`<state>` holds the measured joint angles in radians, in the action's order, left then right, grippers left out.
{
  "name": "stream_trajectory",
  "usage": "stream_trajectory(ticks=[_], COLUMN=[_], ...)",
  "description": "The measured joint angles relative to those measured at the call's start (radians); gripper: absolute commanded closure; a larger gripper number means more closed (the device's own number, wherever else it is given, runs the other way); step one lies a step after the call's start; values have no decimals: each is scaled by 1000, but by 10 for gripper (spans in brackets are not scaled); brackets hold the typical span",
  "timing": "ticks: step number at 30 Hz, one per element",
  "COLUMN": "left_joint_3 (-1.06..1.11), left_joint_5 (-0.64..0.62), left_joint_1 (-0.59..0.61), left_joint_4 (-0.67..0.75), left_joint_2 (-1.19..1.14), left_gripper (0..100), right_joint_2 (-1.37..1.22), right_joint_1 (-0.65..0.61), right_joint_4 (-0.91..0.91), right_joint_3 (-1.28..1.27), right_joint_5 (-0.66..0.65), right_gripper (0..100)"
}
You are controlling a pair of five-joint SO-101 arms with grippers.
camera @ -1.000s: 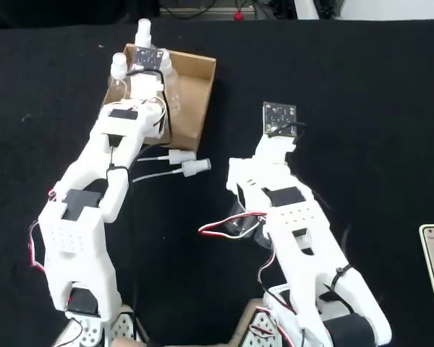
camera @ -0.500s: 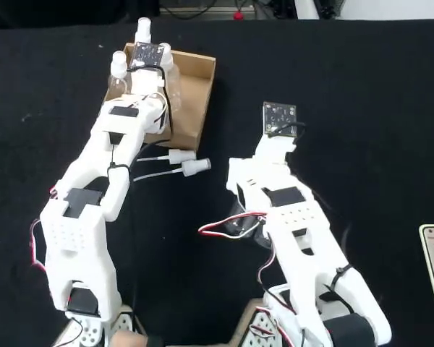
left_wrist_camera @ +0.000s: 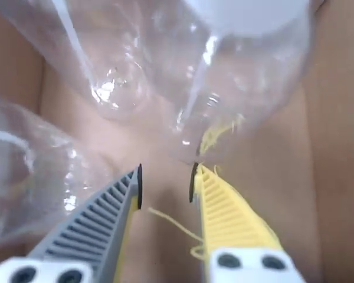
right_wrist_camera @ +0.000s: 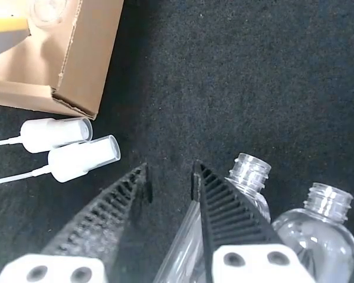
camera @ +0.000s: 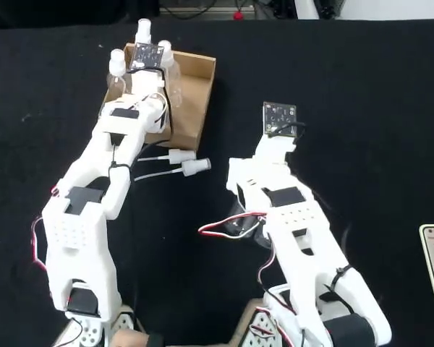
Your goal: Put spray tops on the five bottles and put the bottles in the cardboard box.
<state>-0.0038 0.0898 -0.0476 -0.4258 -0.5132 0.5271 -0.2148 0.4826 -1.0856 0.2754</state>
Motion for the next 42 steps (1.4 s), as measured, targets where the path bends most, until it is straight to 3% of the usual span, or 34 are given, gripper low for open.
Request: stream_trajectory(ticks=[20,34,42], left_joint_3=[-6,-5,114], left_joint_5=[3,2,3], left_joint_1=[0,0,-2], left_joint_4=[74,44,37], left_joint_2=[-11,-11,124], left_gripper=[848,848,845], right_joint_2=[0,0,0], right_joint_1=[0,0,0], right_joint_4=[0,0,0], right_joint_3=[0,0,0], right_joint_5=[0,0,0], right_gripper=[881,881,881])
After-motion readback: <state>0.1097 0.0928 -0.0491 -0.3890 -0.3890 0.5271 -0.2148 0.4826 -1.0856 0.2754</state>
